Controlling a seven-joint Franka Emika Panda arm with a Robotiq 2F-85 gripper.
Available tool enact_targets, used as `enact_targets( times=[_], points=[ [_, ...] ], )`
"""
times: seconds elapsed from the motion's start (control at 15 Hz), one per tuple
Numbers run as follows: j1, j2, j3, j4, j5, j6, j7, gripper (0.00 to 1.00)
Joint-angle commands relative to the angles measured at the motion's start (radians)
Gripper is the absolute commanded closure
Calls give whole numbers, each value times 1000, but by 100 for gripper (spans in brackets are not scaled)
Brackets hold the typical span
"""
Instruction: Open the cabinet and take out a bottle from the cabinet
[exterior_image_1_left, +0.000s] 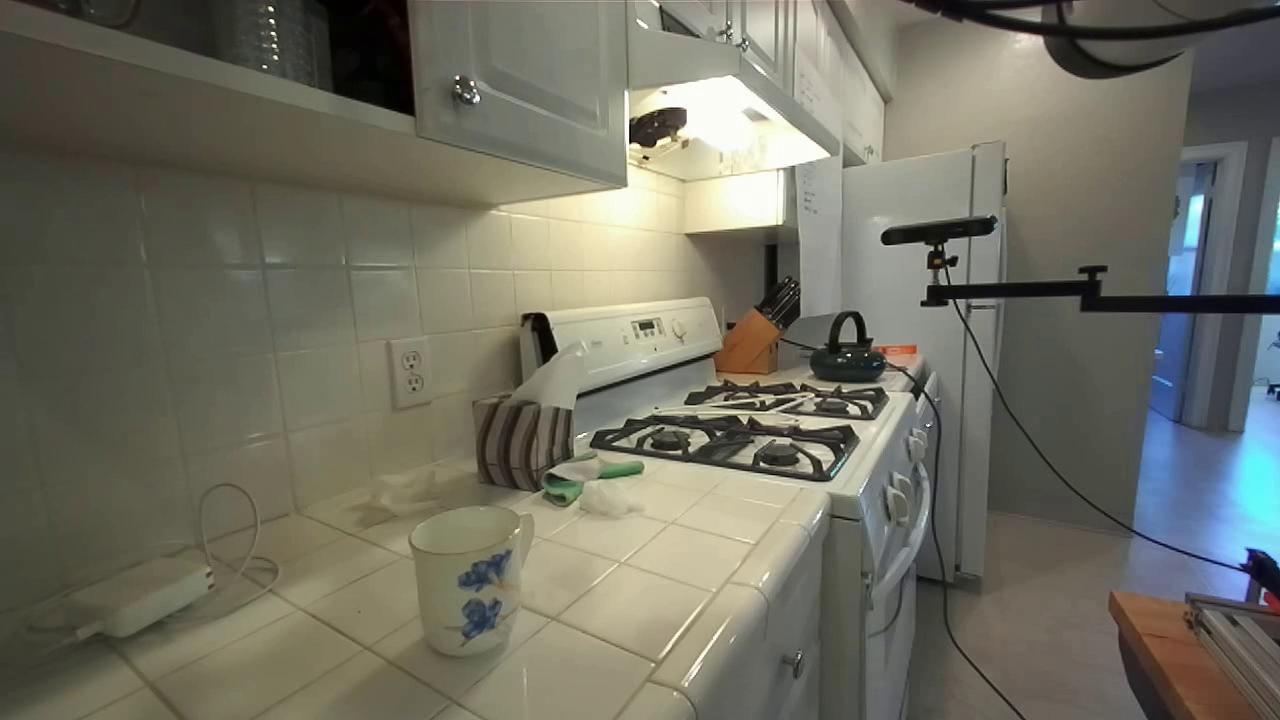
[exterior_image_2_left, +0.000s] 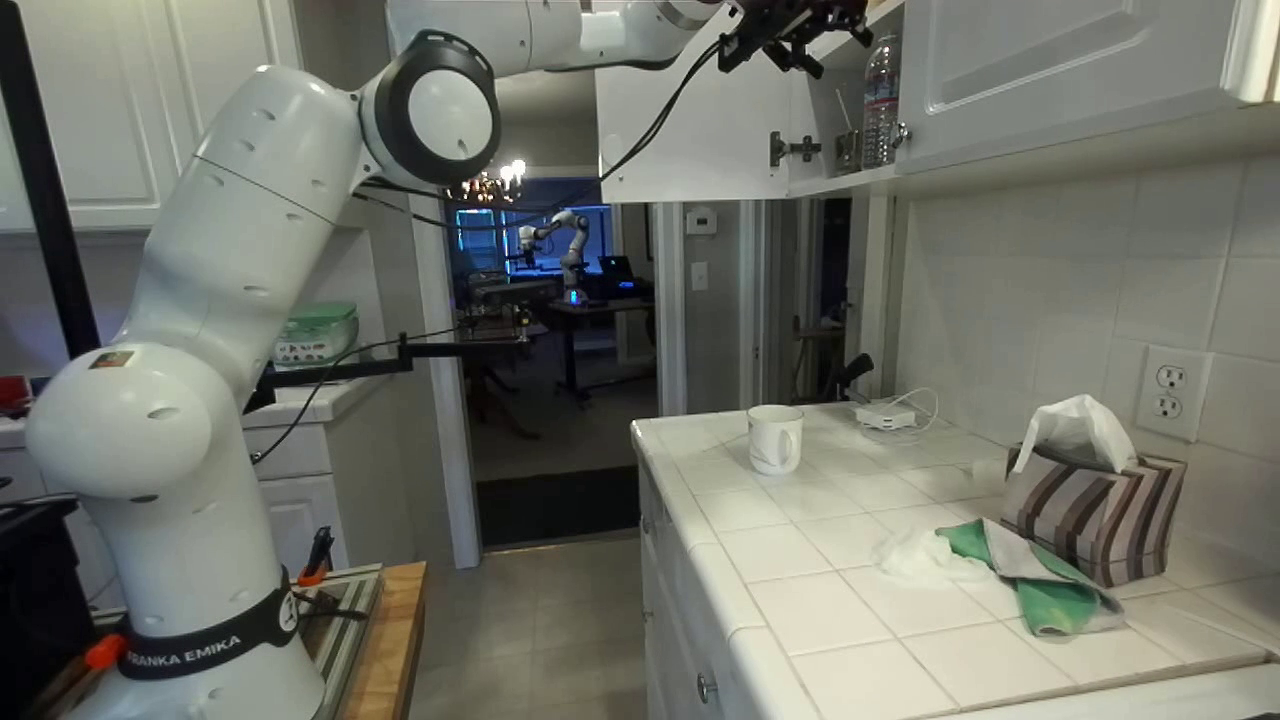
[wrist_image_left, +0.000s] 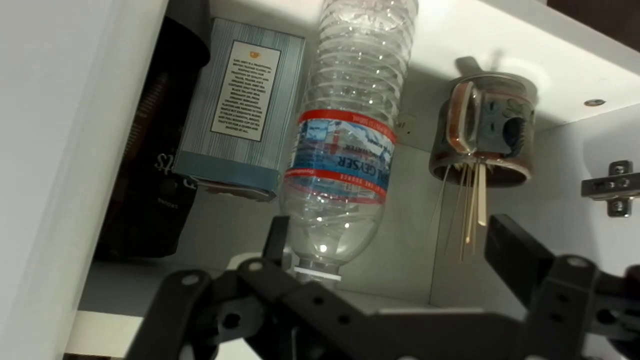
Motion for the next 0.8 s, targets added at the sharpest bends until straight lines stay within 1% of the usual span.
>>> enact_targets(
  times=[0.0, 0.13, 0.27, 0.53, 0.73],
  points=[
    [20, 3, -15, 11, -25, 1, 31, 0],
    [50, 23, -28, 44, -57, -15, 45, 0],
    [65, 44, -33, 65, -69, -3, 36, 0],
    [75, 87, -46, 101, -69, 13, 34, 0],
    [70, 125, -64, 127, -73, 61, 32, 0]
  ],
)
